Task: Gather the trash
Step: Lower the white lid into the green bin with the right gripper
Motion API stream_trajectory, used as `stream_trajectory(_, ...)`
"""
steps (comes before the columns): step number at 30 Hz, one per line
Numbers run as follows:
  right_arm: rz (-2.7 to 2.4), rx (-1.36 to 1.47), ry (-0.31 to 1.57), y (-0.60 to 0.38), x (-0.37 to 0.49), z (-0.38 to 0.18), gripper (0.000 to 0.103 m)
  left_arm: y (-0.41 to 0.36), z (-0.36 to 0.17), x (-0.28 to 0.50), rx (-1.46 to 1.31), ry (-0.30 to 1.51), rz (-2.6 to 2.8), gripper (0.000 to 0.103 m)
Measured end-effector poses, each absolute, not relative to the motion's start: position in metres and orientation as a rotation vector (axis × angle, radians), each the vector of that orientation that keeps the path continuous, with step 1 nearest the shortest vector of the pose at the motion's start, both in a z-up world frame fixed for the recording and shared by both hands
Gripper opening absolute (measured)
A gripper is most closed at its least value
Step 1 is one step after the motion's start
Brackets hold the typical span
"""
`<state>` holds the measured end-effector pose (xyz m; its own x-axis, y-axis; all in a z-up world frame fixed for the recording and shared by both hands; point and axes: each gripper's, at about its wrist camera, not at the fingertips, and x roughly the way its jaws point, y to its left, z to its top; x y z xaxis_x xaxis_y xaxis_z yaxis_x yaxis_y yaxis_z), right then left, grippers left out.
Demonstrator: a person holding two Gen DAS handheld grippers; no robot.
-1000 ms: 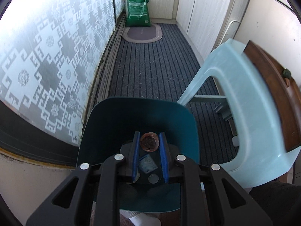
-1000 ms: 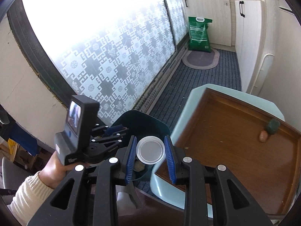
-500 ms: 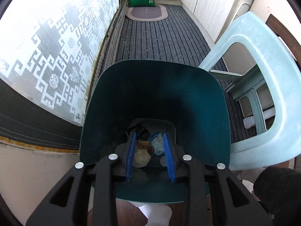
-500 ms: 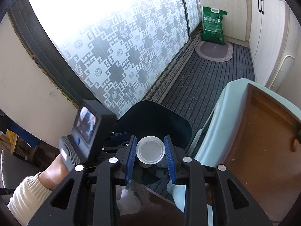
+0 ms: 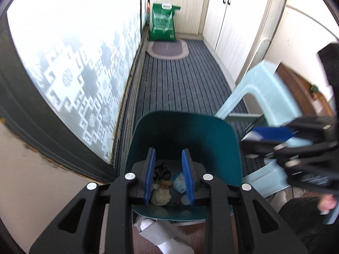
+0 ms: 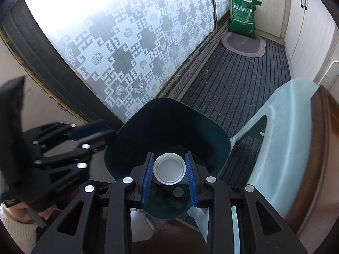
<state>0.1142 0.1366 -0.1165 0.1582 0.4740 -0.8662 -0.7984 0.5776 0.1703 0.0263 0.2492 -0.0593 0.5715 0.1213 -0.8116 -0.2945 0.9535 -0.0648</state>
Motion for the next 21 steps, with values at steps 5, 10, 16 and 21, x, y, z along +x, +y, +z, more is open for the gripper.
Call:
stream_trajectory(5,0.929,-0.401,1.096,0.152,0.113,-0.137,0.030,0.249,-0.033,0.017,-0.202,0.871,0.242,0.025)
stream_trajectory(10,0.921,-0.424,1.130,0.159,0.115,-0.158,0.030,0.244,-0.008,0.007,-0.208,0.805,0.233,0.025)
stream_trajectory(16,0.919,-0.457,1.165,0.172,0.114,-0.182,0.030,0.240,0.018,-0.007,-0.209,0.740,0.224,0.025)
stream_trajectory(21,0.914,-0.485,1.187,0.180,0.113,-0.200,0.030,0.237,0.036,-0.019,-0.212,0.698,0.221,0.025)
